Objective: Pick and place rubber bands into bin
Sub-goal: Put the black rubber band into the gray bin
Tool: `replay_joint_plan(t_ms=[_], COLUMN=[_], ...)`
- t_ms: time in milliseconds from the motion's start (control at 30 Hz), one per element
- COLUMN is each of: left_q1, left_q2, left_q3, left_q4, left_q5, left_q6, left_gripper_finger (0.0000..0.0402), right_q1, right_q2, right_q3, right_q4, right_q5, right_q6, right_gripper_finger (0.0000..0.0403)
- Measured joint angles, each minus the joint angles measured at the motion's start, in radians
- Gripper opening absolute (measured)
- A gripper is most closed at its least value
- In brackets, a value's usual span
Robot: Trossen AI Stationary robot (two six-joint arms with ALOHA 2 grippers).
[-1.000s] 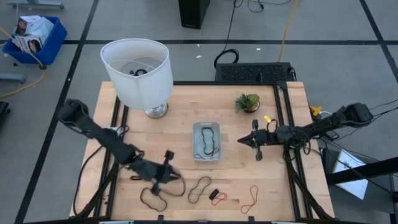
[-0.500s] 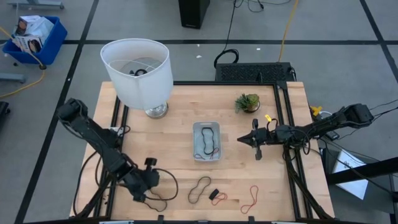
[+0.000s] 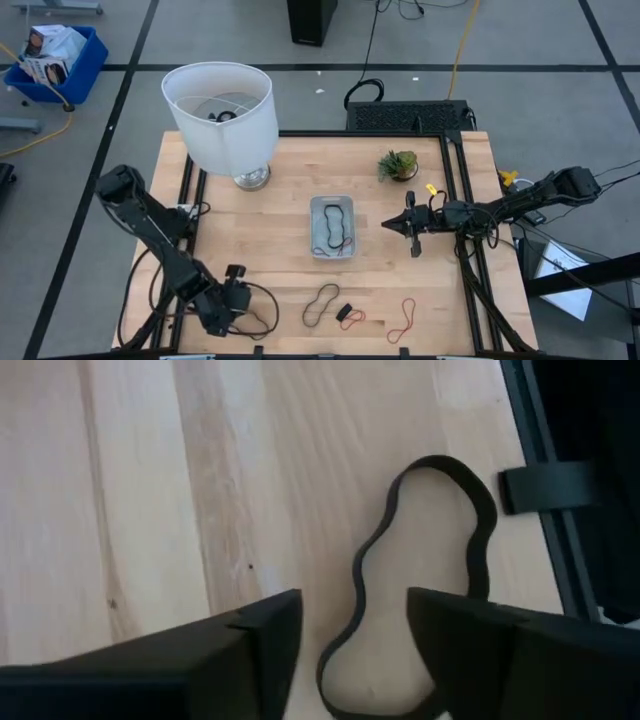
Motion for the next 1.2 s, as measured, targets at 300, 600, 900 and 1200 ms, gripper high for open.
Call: replay_joint_plan(t_ms=[300,600,900,1200], left_q1=[-0.001,-0.001,0.004,0.03], left_q2=[0.133,0.207,0.209,0.149], left_q3=[0.0,0.005,0.013,0.127], left_q4=[0.022,0.022,0.018,-0.125], left_q5=[0.055,0.075,0.083,-0.007], left_q6=[0.045,0.057,0.111,0.249], left_gripper_finger=[0.024,0.0202,0.0024,0.0007], right_q1=[0.0,0.0,0.0,0.0], right_q2=[0.0,0.0,0.0,0.0], right_q3=[0.0,0.0,0.0,0.0], right_q4=[-0.001,-0.001,-0.001,-0.003], right_q5=[0.0,0.0,0.003,0.004], right_q6=[0.0,0.0,-0.002,-0.001], right_gripper_finger=[0.0,0.0,0.0,0.0])
